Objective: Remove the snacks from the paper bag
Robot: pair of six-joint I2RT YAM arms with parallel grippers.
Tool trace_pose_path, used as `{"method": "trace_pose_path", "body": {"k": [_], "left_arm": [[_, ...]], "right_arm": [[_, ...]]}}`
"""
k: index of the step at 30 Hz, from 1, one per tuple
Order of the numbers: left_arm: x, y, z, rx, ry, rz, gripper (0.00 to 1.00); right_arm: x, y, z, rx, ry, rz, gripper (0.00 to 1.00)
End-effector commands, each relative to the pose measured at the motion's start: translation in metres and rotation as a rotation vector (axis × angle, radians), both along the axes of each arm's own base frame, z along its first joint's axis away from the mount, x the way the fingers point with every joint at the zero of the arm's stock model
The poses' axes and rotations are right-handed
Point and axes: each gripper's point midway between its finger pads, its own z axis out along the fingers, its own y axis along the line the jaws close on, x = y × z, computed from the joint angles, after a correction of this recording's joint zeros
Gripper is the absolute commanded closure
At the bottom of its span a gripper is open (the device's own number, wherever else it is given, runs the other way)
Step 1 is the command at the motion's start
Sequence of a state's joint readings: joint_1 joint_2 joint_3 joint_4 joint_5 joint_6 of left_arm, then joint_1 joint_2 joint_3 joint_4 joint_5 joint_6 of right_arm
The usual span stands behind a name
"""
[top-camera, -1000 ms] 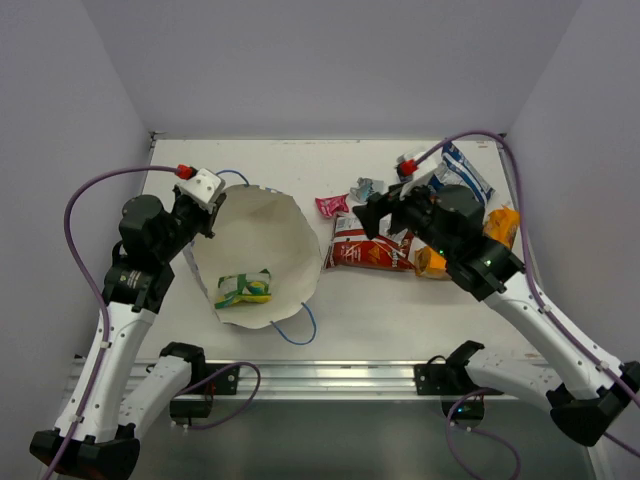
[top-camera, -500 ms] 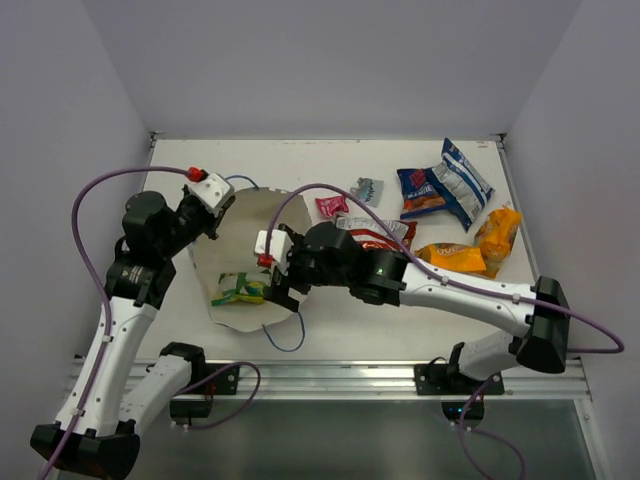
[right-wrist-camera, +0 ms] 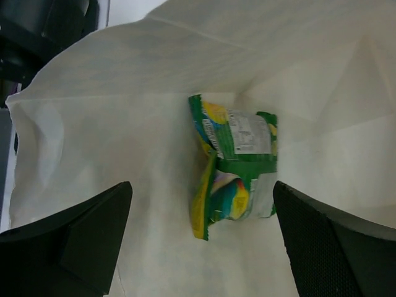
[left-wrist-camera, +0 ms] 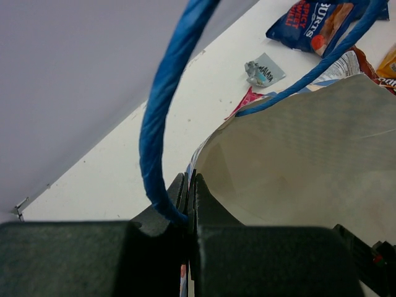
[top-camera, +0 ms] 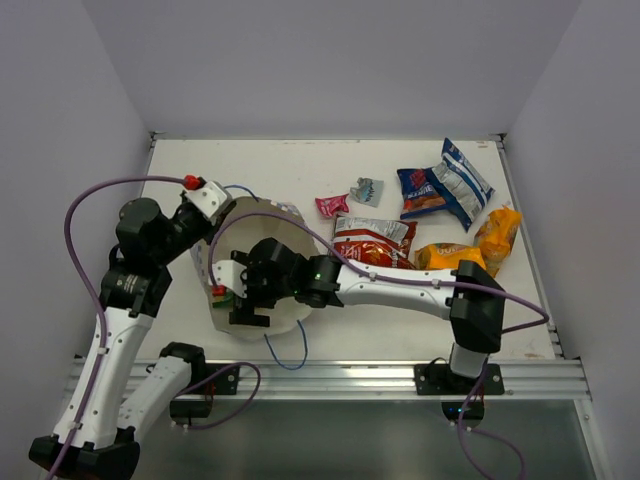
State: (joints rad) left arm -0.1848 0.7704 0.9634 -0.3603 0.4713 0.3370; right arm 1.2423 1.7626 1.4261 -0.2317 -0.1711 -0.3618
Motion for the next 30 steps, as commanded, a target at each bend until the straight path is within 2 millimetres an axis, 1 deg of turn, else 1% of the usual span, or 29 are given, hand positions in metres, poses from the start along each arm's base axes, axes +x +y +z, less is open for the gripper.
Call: {"method": "trace_pose_path", "body": {"k": [1, 5, 7, 8, 9, 11, 12, 16, 19, 21, 22, 23, 25, 26, 29, 30], "left_arm": [[-0.007, -0.005, 0.019, -0.002, -0.063, -0.039, 1.0], [-0.008, -0.008, 0.018, -0.016, -0.05, -0.051, 1.0], [-0.008, -0.009, 0.018, -0.021, -0.045, -0.057, 1.0], [-0.009, -0.009, 0.019, -0.023, -0.045, -0.059, 1.0], [-0.009, -0.01, 0.02, -0.024, -0.05, -0.062, 1.0], [-0.011, -0.011, 0.021, -0.027, -0.052, -0.069, 1.0], [-0.012, -0.011, 0.021, -0.027, -0.053, -0.072, 1.0], [-0.013, -0.012, 0.019, -0.032, -0.046, -0.078, 1.0], [-0.013, -0.012, 0.018, -0.035, -0.041, -0.08, 1.0], [-0.013, -0.013, 0.019, -0.036, -0.041, -0.082, 1.0], [-0.013, -0.013, 0.019, -0.036, -0.041, -0.082, 1.0], [-0.013, -0.013, 0.019, -0.037, -0.039, -0.083, 1.0], [-0.013, -0.013, 0.018, -0.036, -0.04, -0.083, 1.0], [-0.013, -0.013, 0.019, -0.036, -0.041, -0.082, 1.0], [-0.013, -0.012, 0.02, -0.036, -0.044, -0.077, 1.0], [-0.013, -0.012, 0.02, -0.036, -0.045, -0.074, 1.0]], "right_arm": [[-0.012, 0.012, 0.001, -0.002, -0.021, 0.069, 0.01], [-0.015, 0.016, -0.024, -0.052, -0.004, 0.086, 0.01], [-0.01, 0.019, -0.031, -0.06, -0.008, 0.063, 0.01], [-0.005, 0.02, -0.034, -0.068, -0.024, 0.039, 0.01], [-0.002, 0.022, -0.042, -0.078, -0.03, 0.03, 0.01], [0.007, 0.023, -0.048, -0.091, -0.054, -0.003, 0.01], [0.009, 0.025, -0.055, -0.097, -0.059, -0.009, 0.01], [0.018, 0.029, -0.068, -0.109, -0.087, -0.028, 0.01], [0.019, 0.033, -0.076, -0.107, -0.09, -0.031, 0.01], [0.025, 0.037, -0.077, -0.089, -0.105, -0.056, 0.03], [0.03, 0.037, -0.077, -0.087, -0.12, -0.08, 0.05], [0.032, 0.036, -0.083, -0.092, -0.124, -0.089, 0.08], [0.041, 0.036, -0.082, -0.082, -0.154, -0.13, 0.13], [0.044, 0.035, -0.084, -0.085, -0.162, -0.145, 0.21], [0.051, 0.031, -0.087, -0.085, -0.173, -0.181, 0.32], [0.054, 0.03, -0.085, -0.081, -0.173, -0.192, 0.42]]}}
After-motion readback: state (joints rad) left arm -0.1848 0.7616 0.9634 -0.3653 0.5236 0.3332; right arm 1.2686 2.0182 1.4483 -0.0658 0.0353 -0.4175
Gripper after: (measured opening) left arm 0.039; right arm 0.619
